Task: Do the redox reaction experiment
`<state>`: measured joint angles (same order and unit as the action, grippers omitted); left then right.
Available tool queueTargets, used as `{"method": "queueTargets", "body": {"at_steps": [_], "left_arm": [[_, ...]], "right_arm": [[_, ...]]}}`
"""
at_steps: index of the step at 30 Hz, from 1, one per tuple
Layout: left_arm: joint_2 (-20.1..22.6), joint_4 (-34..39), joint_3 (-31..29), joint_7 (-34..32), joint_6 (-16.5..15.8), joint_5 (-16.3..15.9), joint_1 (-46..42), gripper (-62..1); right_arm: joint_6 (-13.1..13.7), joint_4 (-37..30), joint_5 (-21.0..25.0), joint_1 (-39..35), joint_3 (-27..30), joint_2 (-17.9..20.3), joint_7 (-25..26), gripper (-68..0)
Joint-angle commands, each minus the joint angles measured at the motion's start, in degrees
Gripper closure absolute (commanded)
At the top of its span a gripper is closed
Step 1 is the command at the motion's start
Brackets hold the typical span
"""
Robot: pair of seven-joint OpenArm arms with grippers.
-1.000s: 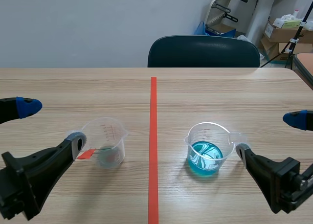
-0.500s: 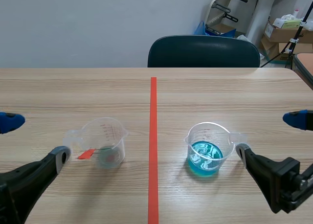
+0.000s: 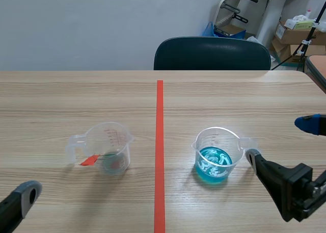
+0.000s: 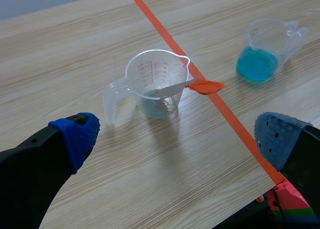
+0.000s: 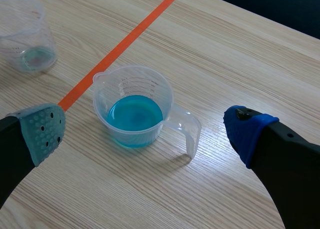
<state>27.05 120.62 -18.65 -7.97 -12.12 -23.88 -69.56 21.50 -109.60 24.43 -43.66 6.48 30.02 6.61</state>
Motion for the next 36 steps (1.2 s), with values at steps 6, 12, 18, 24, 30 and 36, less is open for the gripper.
{"method": "queueTargets", "body": {"at_steps": [6, 12, 18, 24, 30, 36], "left_arm": [[-4.46, 2.78, -2.08, 0.22, 1.22, -0.35, -1.55, -62.3], [-6.36, 2.78, -2.69, 0.5, 4.02, -0.33, -1.55, -62.3], [-6.36, 2.75, -2.69, 0.52, 4.0, -0.33, -1.55, -62.3], [-6.36, 2.75, -2.69, 0.5, 4.0, -0.33, -1.53, -62.3], [-6.34, 2.75, -2.69, 0.5, 3.89, -0.35, -1.51, -62.3], [-6.34, 2.75, -2.69, 0.5, 3.89, -0.35, -1.51, -62.3]], "right_arm": [[0.85, -0.81, 0.2, 0.66, 0.48, 0.63, 1.31, -67.1], [2.99, -0.81, 0.17, 2.38, -0.09, 2.45, 1.25, -67.1], [5.16, -0.79, -3.85, 9.16, -5.31, 4.28, 1.18, -66.3], [6.47, -0.72, -12.48, 18.03, -14.64, 4.74, 1.05, -66.3], [6.69, 3.15, -18.56, 27.78, -27.06, 4.72, 1.64, -66.3], [6.38, 9.75, -23.04, 37.35, -41.07, 4.46, 8.94, -66.3]]}}
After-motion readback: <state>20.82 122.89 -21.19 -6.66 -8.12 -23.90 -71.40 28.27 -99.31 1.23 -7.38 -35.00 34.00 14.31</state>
